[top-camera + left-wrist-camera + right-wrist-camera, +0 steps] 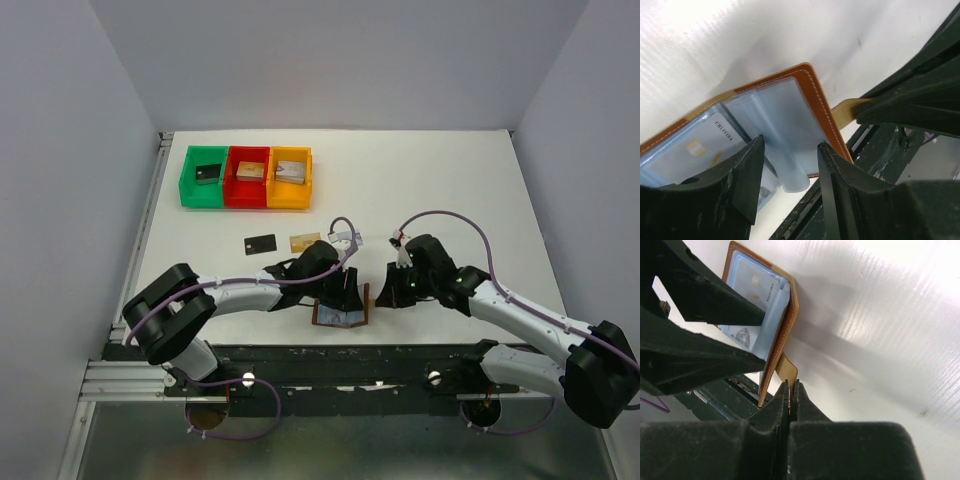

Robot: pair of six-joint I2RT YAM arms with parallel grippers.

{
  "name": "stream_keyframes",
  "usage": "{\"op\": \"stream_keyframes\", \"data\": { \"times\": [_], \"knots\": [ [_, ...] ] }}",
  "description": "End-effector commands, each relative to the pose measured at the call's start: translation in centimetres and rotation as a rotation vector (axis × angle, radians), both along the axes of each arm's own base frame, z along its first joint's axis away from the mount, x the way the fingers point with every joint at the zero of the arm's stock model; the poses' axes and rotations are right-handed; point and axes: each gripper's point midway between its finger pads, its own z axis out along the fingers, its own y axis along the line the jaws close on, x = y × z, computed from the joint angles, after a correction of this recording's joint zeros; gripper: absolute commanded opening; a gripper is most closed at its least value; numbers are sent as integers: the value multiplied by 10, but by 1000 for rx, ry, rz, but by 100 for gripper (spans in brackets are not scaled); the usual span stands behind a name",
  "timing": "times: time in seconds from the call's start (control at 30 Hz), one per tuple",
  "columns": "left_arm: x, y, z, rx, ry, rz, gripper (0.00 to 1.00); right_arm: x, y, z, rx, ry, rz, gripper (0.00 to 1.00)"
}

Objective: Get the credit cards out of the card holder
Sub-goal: Remove the credit card from the card holder.

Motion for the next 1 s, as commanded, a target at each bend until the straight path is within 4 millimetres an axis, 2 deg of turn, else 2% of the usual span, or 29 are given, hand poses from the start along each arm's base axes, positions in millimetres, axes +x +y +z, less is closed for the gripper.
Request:
{"op": "stream_keyframes", "data": {
  "times": [0.0,0.1,0.27,0.4,0.63,0.77,0.97],
  "knots": [
    [1,-24,26,-118,-23,-64,56,3,-11,-12,-50,22,-64,1],
    [1,-28,29,-127,-21,-74,55,3,-14,-15,-69,40,-91,8],
    [2,-33,30,-139,-17,-84,56,5,-25,-18,-119,58,-158,37],
    [3,-36,30,-140,-15,-88,56,7,-36,-15,-158,52,-209,48],
    [6,-45,32,-149,-14,-101,56,10,-53,-3,-214,11,-275,56],
    [9,-51,36,-157,-14,-109,56,11,-62,2,-238,-14,-307,57],
    [11,-62,43,-160,-22,-126,56,12,-65,11,-230,-42,-321,57]
  ]
}}
